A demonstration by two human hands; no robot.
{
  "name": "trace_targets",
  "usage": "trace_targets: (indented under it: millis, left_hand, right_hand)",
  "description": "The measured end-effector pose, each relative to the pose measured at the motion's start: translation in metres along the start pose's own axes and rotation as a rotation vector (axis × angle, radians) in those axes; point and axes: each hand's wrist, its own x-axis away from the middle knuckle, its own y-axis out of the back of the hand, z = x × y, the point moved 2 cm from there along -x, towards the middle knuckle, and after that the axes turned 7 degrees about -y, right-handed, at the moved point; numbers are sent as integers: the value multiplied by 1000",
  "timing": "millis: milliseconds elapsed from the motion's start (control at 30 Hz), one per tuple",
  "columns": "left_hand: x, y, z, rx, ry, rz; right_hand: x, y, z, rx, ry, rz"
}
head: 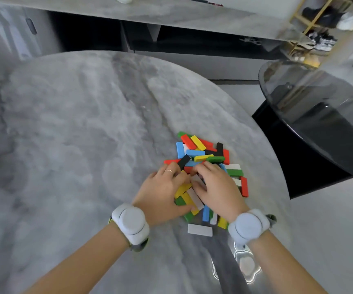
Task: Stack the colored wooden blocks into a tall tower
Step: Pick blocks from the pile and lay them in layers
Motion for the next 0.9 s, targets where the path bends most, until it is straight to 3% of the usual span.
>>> trace_targets:
  millis: [367,733,900]
  left_hand:
    - [25,-2,-26,-146,-27,94]
    - [37,-4,-51,-51,184,50]
    - [45,-4,-52,80,232,38]
  right_hand:
    - [22,2,7,88,-79,-1]
    - [74,7,29,158,-16,-85]
    - [81,5,35,214,-110,78]
